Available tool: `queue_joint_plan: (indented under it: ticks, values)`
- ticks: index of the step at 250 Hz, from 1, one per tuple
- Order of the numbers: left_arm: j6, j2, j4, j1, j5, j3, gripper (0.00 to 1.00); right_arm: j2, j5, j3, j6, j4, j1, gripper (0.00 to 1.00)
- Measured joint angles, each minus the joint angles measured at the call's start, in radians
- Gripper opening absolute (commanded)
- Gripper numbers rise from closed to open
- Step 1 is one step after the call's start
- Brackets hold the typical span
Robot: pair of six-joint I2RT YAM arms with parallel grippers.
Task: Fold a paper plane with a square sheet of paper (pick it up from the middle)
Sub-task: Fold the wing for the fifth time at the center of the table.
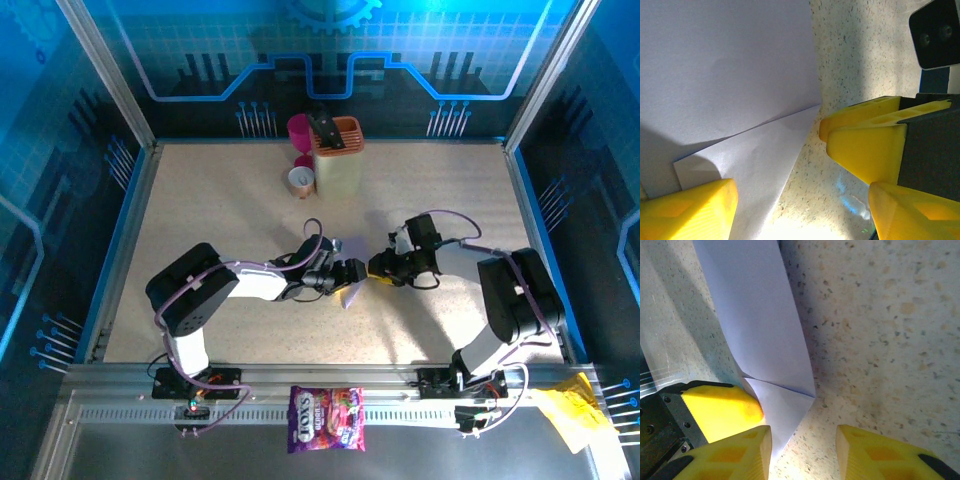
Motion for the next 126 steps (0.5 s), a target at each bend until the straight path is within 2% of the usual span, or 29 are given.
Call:
queue_joint_plan:
  ticks: [86,107,126]
  values:
    - [0.001,-0.009,0.01,0.008,0.004,-0.015,0.73,0.059,-0.016,0.039,0.014,0.008,0.017,0.28]
    - [0.008,-0.01,0.015,0.008,0.007,-0.017,0.73,0.08,-0.016,0.041,0.024,0.024,0.026,0.2]
    - [0.011,-0.011,0.021,0.008,0.008,-0.021,0.73,0.093,-0.019,0.043,0.032,0.033,0.038,0.08]
